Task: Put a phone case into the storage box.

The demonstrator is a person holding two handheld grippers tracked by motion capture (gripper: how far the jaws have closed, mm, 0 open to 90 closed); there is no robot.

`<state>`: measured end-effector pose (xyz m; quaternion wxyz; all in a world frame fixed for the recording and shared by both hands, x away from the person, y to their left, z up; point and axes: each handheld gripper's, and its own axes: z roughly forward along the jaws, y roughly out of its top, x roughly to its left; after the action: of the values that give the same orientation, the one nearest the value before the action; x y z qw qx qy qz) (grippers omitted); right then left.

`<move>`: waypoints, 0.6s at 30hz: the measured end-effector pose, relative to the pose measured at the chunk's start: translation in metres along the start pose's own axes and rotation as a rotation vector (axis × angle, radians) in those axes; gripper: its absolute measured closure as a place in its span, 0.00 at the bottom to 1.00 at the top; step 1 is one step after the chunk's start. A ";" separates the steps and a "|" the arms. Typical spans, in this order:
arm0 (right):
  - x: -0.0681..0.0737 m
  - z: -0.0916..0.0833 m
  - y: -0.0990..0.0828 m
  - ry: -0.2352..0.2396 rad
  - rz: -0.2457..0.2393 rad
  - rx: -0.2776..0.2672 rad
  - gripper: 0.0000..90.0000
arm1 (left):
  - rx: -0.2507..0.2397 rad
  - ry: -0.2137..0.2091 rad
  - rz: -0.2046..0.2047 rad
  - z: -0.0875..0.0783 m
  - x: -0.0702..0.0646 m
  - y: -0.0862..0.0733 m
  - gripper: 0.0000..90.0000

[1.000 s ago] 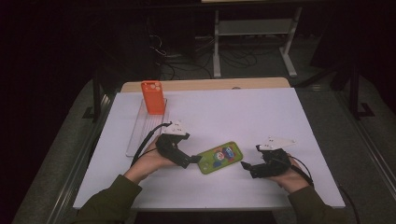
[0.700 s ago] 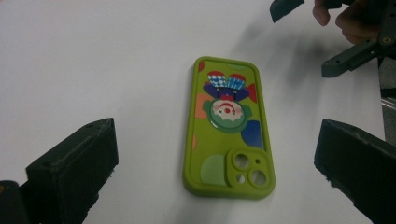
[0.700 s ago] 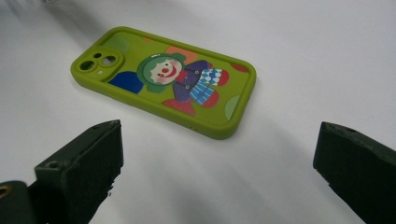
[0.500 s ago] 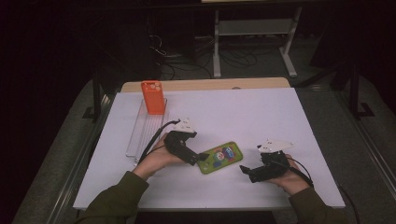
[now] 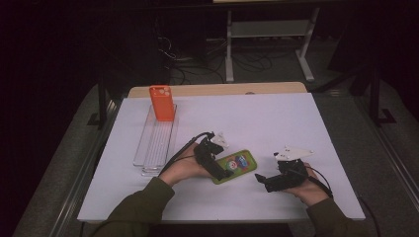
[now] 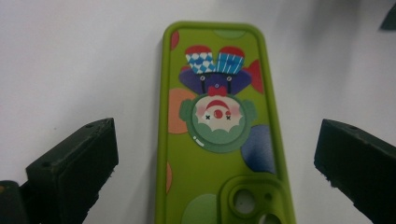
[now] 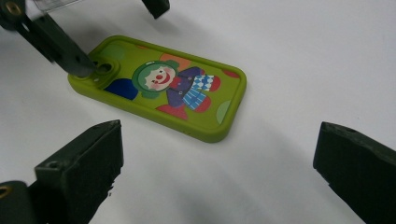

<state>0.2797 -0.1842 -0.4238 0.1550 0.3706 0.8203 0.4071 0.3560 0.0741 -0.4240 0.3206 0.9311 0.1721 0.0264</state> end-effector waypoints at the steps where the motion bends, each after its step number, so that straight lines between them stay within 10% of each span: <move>1: 0.000 0.000 0.000 -0.001 0.003 -0.001 0.01 | 0.001 -0.004 -0.006 0.003 -0.002 -0.001 0.00; 18: -0.001 -0.001 0.000 -0.010 0.005 -0.005 0.01 | 0.099 0.009 0.068 0.016 -0.007 -0.003 0.07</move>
<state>0.2797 -0.1859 -0.4233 0.1591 0.3743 0.8175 0.4078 0.3508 0.0640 -0.4381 0.2721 0.9510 0.1430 0.0329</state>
